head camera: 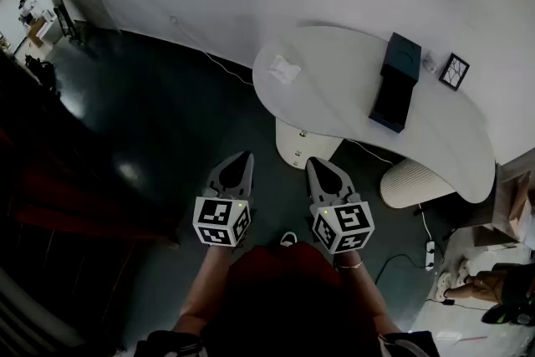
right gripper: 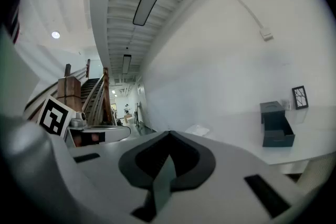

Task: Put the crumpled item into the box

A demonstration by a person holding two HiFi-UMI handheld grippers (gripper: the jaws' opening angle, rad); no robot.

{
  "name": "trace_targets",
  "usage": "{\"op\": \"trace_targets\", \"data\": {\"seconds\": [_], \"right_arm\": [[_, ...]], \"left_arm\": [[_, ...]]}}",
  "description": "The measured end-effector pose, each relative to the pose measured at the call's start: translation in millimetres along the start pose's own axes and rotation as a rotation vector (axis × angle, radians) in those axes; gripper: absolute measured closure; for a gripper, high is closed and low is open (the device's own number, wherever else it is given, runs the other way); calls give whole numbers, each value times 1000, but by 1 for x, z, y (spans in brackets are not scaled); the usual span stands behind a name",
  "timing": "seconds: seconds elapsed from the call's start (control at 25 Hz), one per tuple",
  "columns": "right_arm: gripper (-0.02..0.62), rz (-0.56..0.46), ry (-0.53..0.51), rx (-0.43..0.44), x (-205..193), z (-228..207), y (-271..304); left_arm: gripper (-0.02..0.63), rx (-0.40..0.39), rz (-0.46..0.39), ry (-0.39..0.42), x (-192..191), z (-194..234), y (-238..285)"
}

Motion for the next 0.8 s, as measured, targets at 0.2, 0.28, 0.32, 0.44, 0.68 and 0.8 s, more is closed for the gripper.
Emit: {"op": "trace_targets", "data": {"seconds": [0.2, 0.28, 0.32, 0.44, 0.68, 0.8], "right_arm": [[581, -15, 1, -2, 7, -15, 7], [581, -20, 1, -3, 8, -20, 8], [581, -23, 2, -4, 9, -23, 9], [580, -37, 18, -7, 10, -28, 7], [580, -30, 37, -28, 8, -40, 10], [580, -27, 45, -37, 8, -47, 15]], "left_arm": [[583, 2, 0, 6, 5, 0, 19], [583, 5, -1, 8, 6, -1, 24], [583, 9, -2, 10, 7, 0, 27], [581, 29, 10, 21, 8, 2, 33], [580, 15, 40, 18, 10, 7, 57], [578, 11, 51, 21, 10, 12, 71]]}}
Point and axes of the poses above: the fingertips, and each gripper's own axes: y forward along the fingers, z to its left, x out of its top, the point moved 2 cm from there along -y, backward along the fingers, and after that the axes turned 7 degrees about -x, right-handed, at the moved point
